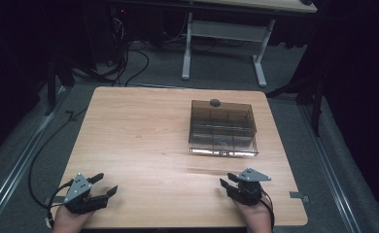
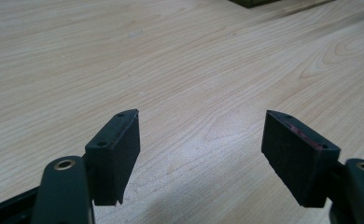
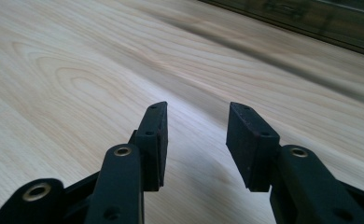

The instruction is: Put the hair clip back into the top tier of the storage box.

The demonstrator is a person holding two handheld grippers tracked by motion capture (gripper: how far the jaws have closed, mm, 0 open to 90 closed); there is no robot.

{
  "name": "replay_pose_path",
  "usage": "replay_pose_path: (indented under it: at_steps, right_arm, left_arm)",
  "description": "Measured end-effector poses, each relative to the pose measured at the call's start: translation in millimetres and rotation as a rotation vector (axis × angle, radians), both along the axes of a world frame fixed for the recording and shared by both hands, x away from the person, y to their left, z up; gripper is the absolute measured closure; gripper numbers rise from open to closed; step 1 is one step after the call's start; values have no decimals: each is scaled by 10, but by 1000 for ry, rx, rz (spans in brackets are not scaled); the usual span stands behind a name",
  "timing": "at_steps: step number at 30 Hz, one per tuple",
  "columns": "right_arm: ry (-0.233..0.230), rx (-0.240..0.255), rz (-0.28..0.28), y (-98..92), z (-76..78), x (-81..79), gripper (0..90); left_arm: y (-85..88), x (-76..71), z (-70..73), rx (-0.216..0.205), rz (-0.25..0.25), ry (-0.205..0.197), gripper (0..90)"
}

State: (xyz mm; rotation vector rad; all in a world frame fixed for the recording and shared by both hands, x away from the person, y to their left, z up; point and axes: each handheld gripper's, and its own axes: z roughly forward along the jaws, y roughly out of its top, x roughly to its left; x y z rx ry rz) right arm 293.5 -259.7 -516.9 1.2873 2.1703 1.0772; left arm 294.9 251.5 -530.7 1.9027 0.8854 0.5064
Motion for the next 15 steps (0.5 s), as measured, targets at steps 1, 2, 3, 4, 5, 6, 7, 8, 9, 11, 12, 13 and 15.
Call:
replay_pose_path:
  at_steps: [1, 2, 3, 4, 5, 6, 7, 8, 9, 11, 12, 13, 15]
  right_arm:
    - [0, 0, 0, 0, 0, 0, 587]
    - [-5, 2, -17, -73, 6, -14, 587]
    - [-3, 4, -26, -109, 10, -22, 587]
    - [-2, 4, -38, -145, 11, -29, 587]
    - [-2, 4, -38, -145, 11, -29, 587]
    - [1, 9, -50, -178, 10, -34, 588]
    - [4, 13, -70, -242, 3, -39, 588]
    - [4, 13, -70, -242, 3, -39, 588]
    - [4, 15, -73, -266, 2, -41, 588]
    - [5, 17, -87, -318, 1, -48, 589]
    - [9, 17, -108, -352, 4, -62, 590]
    - [9, 17, -108, -352, 4, -62, 590]
    - [10, 11, -119, -394, 9, -73, 590]
  left_arm:
    - [0, 0, 0, 0, 0, 0, 285]
    - [3, 0, 1, 1, 0, 0, 285]
    - [4, 0, 2, 0, 0, 0, 285]
    - [4, 0, 2, -1, 0, 0, 285]
    - [4, 0, 2, -1, 0, 0, 286]
    - [3, 0, 2, 0, 0, 0, 286]
    - [4, 0, 2, 0, 0, -1, 286]
    - [4, 0, 2, 0, 0, -1, 286]
    - [5, 0, 2, -1, 0, -1, 286]
    - [7, 0, 2, -5, 3, -1, 286]
    - [8, 1, 2, -6, 3, -1, 286]
    - [10, 1, 2, -7, 2, -2, 286]
    - [11, 1, 2, -7, 3, -1, 286]
